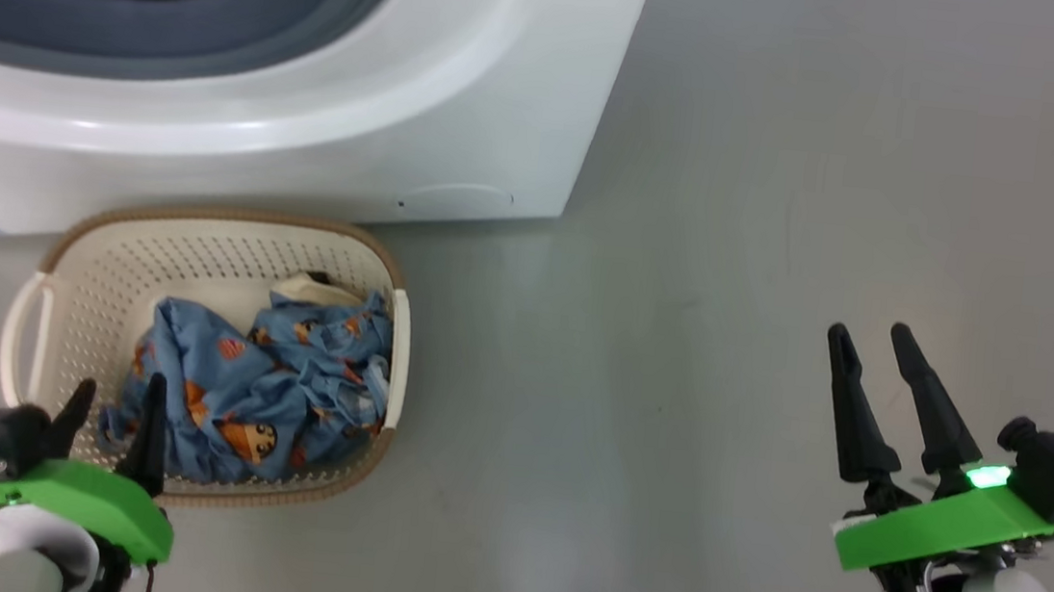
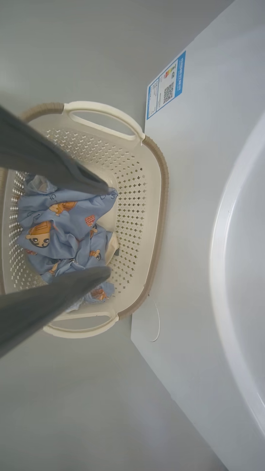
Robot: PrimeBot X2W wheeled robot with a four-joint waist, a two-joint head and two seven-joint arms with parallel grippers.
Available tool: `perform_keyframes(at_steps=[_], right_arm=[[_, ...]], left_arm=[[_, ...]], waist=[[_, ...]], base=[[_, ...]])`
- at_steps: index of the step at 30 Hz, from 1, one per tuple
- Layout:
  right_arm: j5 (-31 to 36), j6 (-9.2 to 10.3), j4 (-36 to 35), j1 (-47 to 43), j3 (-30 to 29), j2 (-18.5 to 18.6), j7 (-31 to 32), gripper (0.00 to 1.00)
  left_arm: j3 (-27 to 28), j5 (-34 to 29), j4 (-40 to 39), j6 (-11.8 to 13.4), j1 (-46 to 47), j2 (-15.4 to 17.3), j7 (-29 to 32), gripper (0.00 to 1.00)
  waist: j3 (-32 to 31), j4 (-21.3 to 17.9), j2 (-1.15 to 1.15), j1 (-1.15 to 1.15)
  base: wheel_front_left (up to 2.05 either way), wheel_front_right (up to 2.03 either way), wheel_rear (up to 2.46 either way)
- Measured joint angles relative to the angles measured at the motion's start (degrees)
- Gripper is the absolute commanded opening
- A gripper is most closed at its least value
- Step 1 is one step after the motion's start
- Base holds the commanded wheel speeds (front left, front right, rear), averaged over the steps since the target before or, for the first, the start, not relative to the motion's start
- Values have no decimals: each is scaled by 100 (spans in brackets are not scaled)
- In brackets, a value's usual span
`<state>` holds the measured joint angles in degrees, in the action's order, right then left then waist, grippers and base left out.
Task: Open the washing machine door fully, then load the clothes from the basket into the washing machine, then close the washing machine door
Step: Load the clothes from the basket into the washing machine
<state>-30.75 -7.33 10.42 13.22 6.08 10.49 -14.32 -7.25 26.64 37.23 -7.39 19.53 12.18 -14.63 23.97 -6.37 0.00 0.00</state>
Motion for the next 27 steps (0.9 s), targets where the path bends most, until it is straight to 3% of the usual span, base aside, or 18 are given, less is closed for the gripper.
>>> perform_keyframes(at_steps=[15, 27], right_arm=[[181, 0, -182, 631, 73, -122, 0, 100], [198, 0, -326, 1078, 282, -191, -15, 100]], left_arm=[[-1056, 348, 2464, -1, 1970, 207, 3, 100], [-1633, 620, 3307, -1, 3023, 479, 795, 100]], waist=[[1215, -148, 0, 0], [2061, -268, 0, 0]], base=[[0, 0, 0], [0, 0, 0]])
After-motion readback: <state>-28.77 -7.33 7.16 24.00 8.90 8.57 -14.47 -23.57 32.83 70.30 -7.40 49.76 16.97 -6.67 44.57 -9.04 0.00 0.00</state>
